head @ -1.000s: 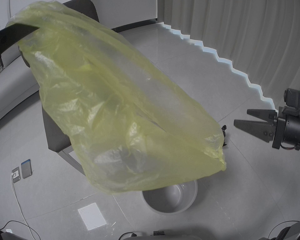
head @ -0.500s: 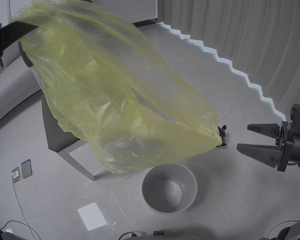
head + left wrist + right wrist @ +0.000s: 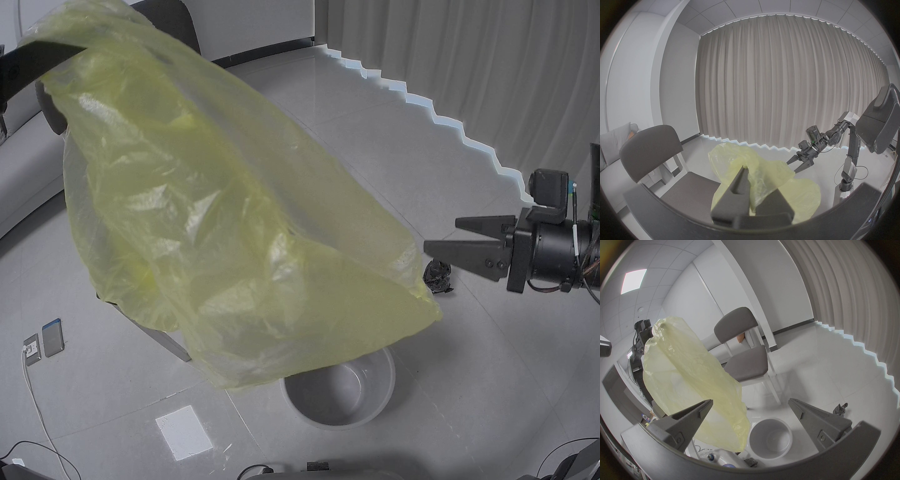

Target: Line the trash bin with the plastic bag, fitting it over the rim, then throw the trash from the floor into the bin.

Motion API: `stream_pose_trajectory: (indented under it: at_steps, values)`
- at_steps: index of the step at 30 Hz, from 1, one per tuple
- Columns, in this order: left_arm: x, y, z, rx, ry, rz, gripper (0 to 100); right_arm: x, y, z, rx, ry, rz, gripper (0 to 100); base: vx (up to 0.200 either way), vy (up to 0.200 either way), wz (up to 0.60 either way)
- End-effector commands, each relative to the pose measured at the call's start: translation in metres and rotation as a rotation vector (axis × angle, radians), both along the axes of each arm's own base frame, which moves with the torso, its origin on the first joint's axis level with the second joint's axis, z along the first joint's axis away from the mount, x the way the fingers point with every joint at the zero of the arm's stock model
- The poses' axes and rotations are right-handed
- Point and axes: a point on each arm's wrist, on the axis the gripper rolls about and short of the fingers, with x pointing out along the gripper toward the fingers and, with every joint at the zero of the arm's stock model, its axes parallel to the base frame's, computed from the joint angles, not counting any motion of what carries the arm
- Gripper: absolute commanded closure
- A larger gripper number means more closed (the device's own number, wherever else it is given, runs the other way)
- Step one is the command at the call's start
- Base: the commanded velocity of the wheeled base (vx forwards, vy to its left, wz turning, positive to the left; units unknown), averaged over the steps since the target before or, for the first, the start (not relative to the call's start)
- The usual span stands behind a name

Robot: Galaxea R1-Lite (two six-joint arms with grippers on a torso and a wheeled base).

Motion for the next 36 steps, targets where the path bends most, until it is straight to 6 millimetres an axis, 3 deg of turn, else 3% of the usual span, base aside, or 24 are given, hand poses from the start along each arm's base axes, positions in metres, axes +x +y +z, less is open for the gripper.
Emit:
stream_pose_trajectory:
  at_steps: [1, 9, 17, 23, 24, 32, 36]
  values:
    - [0.001, 0.000, 0.000, 0.000, 0.001, 0.003, 100, 0.000, 0.007, -0.012, -0.023, 0.040, 0.027, 0, 0.000, 0.000, 0.00]
    - [0.001, 0.000, 0.003, -0.019, -0.019, 0.003, 100, -0.001, 0.014, -0.023, -0.045, 0.074, 0.054, 0, 0.000, 0.000, 0.00]
    - [0.002, -0.002, 0.003, -0.020, -0.020, 0.000, 100, 0.024, 0.037, -0.043, -0.053, 0.090, 0.071, 0, 0.000, 0.000, 0.00]
    - [0.002, -0.002, 0.002, -0.018, -0.017, 0.001, 100, 0.028, 0.046, -0.047, -0.031, 0.068, 0.090, 0, 0.000, 0.000, 0.00]
    - [0.002, -0.002, 0.002, -0.018, -0.017, 0.001, 100, 0.028, 0.046, -0.046, -0.030, 0.065, 0.090, 100, 0.000, 0.000, 0.00]
    - [0.002, -0.001, 0.001, -0.019, -0.008, 0.004, 100, 0.030, 0.045, -0.048, -0.038, 0.077, 0.076, 100, 0.000, 0.000, 0.00]
    - [0.012, 0.001, -0.016, 0.014, 0.100, 0.105, 100, 0.034, 0.039, -0.049, -0.045, 0.087, 0.045, 100, 0.000, 0.000, 0.00]
